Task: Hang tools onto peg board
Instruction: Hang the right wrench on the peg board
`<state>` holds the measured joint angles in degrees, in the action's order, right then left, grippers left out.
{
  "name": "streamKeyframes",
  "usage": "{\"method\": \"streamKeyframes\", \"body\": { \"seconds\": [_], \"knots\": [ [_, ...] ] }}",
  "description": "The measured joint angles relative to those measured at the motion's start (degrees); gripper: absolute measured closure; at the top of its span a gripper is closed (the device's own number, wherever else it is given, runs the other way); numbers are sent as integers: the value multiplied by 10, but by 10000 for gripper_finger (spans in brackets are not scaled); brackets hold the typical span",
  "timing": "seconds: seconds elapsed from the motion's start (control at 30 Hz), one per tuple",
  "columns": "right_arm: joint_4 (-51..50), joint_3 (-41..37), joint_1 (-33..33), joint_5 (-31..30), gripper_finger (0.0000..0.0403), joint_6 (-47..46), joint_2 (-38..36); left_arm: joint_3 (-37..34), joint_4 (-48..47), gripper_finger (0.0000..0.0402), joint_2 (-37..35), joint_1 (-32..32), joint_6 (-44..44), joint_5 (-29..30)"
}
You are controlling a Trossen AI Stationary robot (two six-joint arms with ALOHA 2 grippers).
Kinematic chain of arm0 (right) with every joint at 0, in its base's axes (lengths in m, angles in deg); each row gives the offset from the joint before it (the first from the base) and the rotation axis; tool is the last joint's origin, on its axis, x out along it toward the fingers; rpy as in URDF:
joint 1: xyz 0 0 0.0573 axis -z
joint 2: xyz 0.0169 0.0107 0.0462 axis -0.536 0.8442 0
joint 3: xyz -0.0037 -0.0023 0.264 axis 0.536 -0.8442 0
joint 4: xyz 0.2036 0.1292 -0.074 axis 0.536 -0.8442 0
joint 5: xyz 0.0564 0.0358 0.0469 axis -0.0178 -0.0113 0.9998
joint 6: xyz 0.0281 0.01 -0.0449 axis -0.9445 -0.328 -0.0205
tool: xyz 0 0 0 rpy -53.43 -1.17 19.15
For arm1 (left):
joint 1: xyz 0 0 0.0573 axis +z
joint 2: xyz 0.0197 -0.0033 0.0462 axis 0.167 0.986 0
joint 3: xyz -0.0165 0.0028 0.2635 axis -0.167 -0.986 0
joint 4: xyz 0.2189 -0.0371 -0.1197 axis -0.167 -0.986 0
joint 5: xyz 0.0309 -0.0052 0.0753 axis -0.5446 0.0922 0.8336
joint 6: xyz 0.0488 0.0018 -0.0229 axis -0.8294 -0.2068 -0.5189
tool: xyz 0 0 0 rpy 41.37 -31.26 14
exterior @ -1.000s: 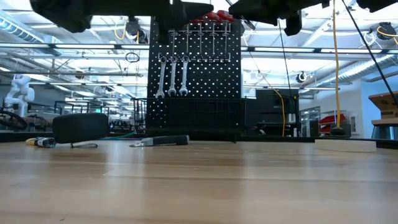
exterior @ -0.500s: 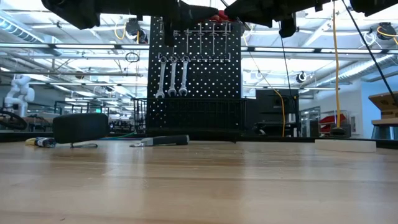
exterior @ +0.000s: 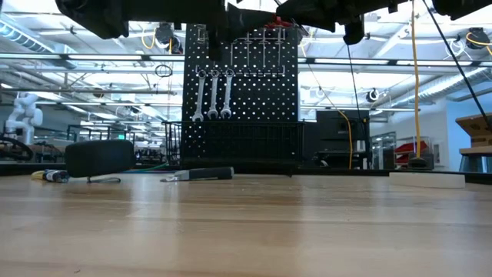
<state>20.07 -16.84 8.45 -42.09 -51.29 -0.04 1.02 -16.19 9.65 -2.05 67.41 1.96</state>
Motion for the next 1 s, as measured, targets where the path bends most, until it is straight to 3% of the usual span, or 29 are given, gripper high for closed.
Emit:
{"method": "streamKeyframes", "body": {
  "seconds": [0.33,0.7,0.83,1.0],
  "knots": [
    [-14,0,0,3,377,0,0,41,1,235,35,6,-1,51],
    [-17,0,0,-2,377,0,0,42,-11,243,37,11,-2,45],
    [-17,0,0,0,375,0,0,42,-10,292,37,11,-5,41],
    [-14,0,0,-4,332,15,0,42,-9,384,37,10,-16,42]
  ]
}}
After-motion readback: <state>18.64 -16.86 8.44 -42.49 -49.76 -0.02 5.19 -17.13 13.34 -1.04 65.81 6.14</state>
